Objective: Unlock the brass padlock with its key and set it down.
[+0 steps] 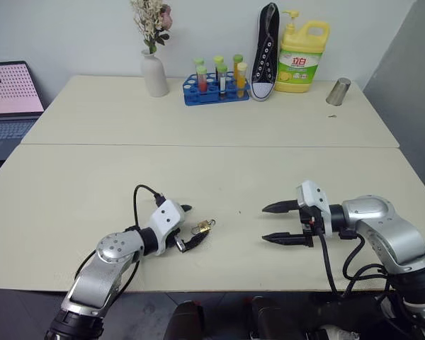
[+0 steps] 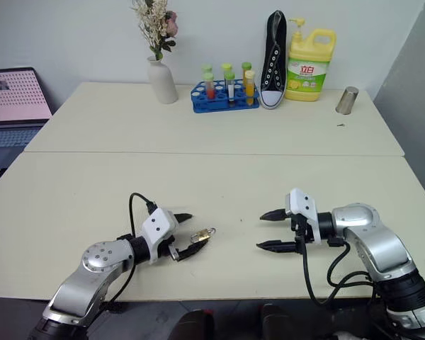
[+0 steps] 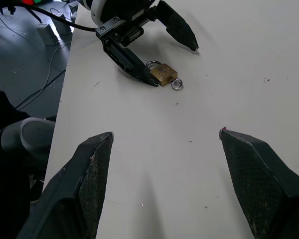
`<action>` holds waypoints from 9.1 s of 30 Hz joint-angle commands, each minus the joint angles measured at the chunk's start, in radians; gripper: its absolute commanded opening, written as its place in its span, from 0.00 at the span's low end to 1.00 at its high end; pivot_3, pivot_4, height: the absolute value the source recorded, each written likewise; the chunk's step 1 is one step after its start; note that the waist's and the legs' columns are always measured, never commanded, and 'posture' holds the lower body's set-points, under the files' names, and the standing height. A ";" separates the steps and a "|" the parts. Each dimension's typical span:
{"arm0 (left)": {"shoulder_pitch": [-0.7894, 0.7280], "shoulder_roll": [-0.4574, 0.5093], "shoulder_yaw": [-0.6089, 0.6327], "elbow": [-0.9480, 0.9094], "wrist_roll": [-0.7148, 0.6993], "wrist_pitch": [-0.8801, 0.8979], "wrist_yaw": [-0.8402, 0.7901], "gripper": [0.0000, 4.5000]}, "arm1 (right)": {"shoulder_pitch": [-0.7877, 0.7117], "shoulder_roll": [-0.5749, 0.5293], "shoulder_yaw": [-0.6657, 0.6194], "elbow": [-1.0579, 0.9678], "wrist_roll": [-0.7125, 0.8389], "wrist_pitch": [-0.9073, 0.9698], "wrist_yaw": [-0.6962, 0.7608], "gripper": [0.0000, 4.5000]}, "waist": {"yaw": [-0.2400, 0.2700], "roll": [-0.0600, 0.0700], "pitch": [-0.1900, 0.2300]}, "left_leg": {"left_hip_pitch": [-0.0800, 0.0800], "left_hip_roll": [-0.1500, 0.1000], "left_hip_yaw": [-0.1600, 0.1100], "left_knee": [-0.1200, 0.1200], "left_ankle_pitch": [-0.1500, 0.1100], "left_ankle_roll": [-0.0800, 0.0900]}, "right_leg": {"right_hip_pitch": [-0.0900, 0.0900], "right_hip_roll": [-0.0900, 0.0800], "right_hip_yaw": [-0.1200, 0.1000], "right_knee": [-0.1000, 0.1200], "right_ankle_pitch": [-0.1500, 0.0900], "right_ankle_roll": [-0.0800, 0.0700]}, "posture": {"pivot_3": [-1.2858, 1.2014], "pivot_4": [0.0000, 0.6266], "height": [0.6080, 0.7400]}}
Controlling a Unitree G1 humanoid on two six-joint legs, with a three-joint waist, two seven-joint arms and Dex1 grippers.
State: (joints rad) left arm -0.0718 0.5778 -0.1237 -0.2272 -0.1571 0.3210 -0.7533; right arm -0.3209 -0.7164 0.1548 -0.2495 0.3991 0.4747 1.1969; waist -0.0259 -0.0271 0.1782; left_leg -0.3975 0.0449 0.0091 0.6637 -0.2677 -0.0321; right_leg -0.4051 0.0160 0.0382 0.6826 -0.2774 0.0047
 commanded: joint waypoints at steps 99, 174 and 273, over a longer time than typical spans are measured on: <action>-0.384 0.105 -0.122 0.320 0.563 -1.237 0.192 0.22 | -0.143 0.231 -0.039 -0.006 0.188 0.234 -0.235 0.00 | 0.000 0.000 0.000 | -0.001 0.000 0.001 0.001 0.000 0.000 | 0.000 0.000 0.000 0.001 0.001 0.000 | 0.52 0.24 1.00; -0.361 0.112 -0.156 0.267 0.698 -1.291 0.269 0.22 | -0.409 0.289 -0.148 0.258 0.449 0.913 -0.382 0.00 | -0.001 0.000 0.000 | -0.001 0.000 0.001 0.001 0.000 0.000 | -0.002 -0.001 0.000 0.005 0.001 0.000 | 0.52 0.24 1.00; -0.319 0.100 -0.137 0.251 0.566 -1.226 0.290 0.22 | -0.198 0.288 -0.004 0.034 0.266 0.367 -0.274 0.80 | -0.002 0.000 0.000 | -0.002 0.000 0.001 0.000 0.000 0.000 | -0.003 0.000 0.000 0.005 0.001 0.000 | 0.52 0.24 1.00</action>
State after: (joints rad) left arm -0.3876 0.6720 -0.2724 0.0584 0.4272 -0.8865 -0.4699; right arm -0.4978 -0.4318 0.1638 -0.2013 0.6489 0.8409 0.9189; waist -0.0280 -0.0272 0.1778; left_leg -0.3991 0.0451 0.0097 0.6641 -0.2676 -0.0319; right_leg -0.4079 0.0155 0.0378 0.6874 -0.2766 0.0052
